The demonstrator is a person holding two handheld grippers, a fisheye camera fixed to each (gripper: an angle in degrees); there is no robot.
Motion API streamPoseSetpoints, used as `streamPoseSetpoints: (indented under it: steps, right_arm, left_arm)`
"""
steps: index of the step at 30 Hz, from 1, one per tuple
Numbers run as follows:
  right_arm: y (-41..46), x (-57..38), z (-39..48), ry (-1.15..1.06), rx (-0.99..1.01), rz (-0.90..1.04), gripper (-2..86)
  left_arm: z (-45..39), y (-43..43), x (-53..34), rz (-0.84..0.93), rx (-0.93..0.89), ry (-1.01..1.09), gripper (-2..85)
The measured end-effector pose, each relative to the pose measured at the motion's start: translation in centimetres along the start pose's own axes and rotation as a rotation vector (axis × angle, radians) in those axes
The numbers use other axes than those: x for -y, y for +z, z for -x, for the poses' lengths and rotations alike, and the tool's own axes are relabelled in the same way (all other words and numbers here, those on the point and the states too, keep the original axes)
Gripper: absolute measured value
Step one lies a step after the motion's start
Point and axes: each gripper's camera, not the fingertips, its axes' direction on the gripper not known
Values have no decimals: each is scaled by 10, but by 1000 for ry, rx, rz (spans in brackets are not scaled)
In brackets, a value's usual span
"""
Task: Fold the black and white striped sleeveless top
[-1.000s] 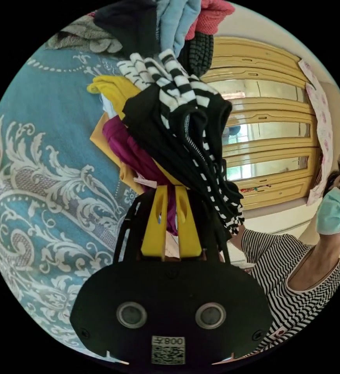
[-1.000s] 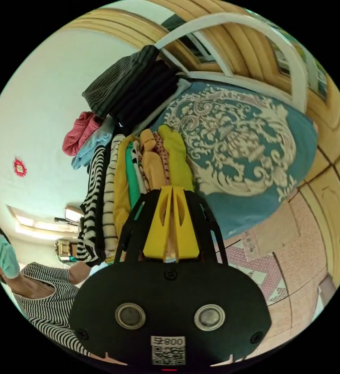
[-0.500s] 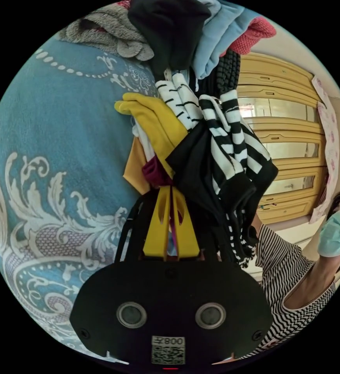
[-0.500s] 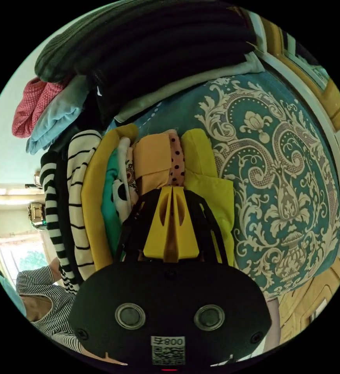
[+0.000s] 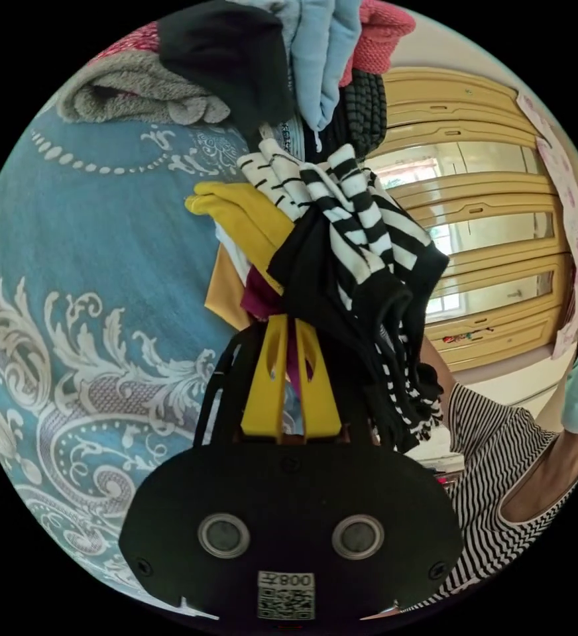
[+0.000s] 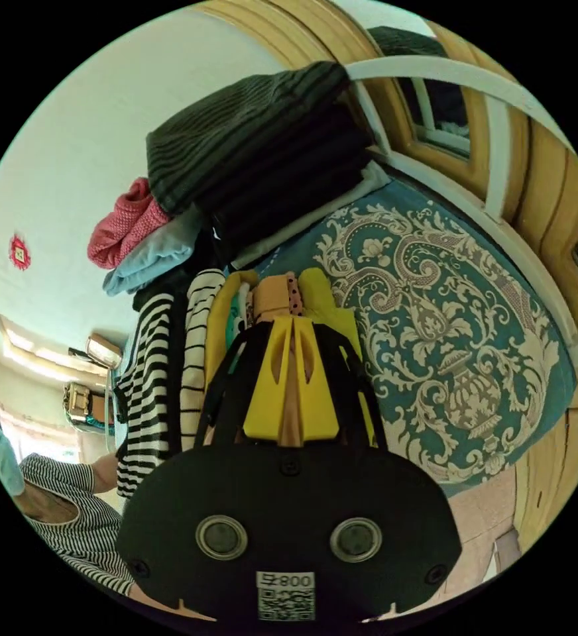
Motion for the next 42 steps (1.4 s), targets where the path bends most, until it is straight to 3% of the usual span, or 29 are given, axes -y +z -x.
streamPoseSetpoints:
  steps: [4,7,12,15,16,20,29,36,42]
  right_arm:
    - [-53,-84,15,14,10,-124,1]
    - [-80,-150,69,-94,88,-221,1]
    - [-52,-204,226,-486,-35,-73,0]
    - [6,-216,282,-632,-278,92,1]
    - [27,-216,285,-612,-341,148,1]
    - [28,-210,266,-481,-187,159,1]
    - [36,-217,279,-382,-275,157,0]
    - [33,-212,277,-225,-216,196,0]
    - [-11,-258,294,-113,-173,58,0]
  left_arm:
    - [25,-15,-38,-59,-96,-82,45]
    - [32,-16,-67,-45,-107,-105,47]
    - [39,-11,-103,-4,-126,-127,46]
    - [39,-9,-122,7,-158,-123,43]
    - [38,-10,-130,16,-147,-118,40]
    - [40,-20,-166,48,-141,-105,33]
    - [61,-54,-265,30,-199,-156,27]
    - [58,-96,-332,34,-210,-119,29]
    - [61,-157,-416,3,-176,-116,29]
